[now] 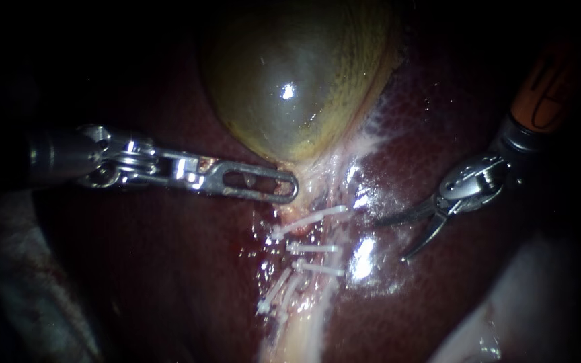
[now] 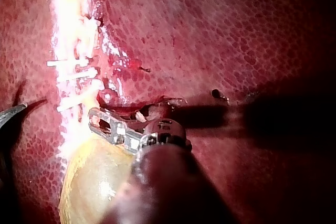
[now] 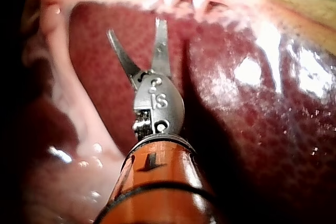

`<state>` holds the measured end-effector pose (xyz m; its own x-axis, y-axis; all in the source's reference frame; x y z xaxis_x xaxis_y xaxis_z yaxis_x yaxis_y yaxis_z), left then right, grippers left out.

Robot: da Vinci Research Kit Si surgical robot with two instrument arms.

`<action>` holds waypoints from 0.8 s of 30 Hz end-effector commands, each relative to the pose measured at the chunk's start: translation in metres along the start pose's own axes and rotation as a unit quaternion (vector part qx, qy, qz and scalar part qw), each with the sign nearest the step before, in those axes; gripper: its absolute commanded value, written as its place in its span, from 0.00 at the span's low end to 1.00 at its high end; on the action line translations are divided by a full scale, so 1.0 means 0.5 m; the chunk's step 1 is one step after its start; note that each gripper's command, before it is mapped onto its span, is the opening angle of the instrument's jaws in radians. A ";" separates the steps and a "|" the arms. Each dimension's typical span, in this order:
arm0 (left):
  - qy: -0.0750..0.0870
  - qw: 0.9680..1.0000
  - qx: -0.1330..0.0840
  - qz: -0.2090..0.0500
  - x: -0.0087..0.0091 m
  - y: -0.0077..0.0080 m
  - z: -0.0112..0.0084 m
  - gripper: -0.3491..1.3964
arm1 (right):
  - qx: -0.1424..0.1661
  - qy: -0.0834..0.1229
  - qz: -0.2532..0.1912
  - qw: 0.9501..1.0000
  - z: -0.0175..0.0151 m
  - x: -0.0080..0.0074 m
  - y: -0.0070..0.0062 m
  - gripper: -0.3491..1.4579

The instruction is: Go to the cutting position right tube

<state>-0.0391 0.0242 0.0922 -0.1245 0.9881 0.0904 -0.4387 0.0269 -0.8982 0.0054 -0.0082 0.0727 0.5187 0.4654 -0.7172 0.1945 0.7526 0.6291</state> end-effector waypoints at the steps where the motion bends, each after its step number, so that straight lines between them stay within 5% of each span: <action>1: 0.000 1.000 0.000 0.000 0.0000 0.0000 0.0000 0.00 | 0.000 0.000 0.000 1.000 0.0000 0.0000 0.0002 0.90; 10: 0.000 1.000 0.000 0.000 -0.0001 0.0000 -0.0003 0.00 | -0.001 0.000 0.007 1.000 0.0009 0.0002 0.0008 0.92; 24: -0.005 1.000 -0.004 -0.002 -0.0006 0.0019 -0.0046 0.00 | -0.005 0.004 0.087 0.996 0.0052 0.0011 0.0010 0.95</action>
<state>-0.0374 0.0243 0.0902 -0.1316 0.9865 0.0977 -0.4322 0.0316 -0.9012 0.0082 -0.0089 0.0735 0.5367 0.6053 -0.5878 0.0816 0.6562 0.7502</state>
